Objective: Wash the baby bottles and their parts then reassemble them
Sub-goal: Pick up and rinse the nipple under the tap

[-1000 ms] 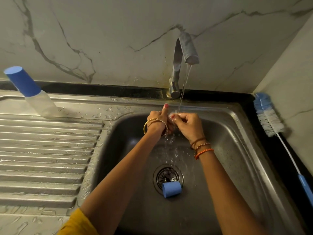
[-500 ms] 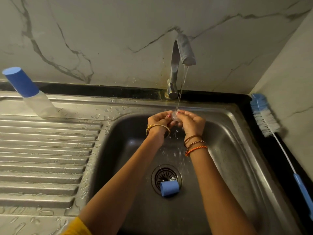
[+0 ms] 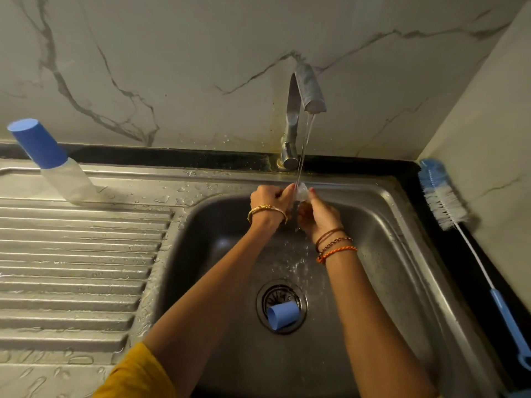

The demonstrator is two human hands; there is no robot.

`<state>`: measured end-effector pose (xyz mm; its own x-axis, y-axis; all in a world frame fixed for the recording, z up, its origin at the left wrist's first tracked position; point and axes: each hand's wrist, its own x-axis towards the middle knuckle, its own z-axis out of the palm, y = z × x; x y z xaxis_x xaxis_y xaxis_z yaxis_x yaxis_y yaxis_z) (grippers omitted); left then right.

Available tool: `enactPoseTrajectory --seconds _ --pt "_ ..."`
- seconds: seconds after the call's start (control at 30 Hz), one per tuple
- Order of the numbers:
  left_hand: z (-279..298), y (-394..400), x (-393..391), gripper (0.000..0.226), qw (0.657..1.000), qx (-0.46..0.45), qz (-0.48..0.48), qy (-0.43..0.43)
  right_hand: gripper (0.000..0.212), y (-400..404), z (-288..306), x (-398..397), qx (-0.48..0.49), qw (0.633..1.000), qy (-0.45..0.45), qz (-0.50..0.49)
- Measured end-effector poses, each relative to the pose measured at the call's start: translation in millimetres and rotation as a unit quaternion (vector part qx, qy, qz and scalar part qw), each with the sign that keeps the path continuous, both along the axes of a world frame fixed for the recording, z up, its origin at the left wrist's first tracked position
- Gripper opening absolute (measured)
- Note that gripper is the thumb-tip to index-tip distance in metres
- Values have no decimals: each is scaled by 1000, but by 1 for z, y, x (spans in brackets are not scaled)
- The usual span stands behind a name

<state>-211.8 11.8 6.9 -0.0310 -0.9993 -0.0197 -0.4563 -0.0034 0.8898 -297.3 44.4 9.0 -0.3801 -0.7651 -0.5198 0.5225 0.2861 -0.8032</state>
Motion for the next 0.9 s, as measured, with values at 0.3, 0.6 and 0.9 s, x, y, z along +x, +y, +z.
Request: enactPoseTrajectory --seconds 0.3,0.6,0.9 --pt "-1 15 16 18 997 7 -70 11 11 14 5 3 -77 996 -14 50" --pt "-8 47 48 30 953 -177 -101 -224 16 33 43 2 -1 795 554 246" --pt "30 67 57 11 899 171 -14 402 25 74 73 -5 -201 921 271 192"
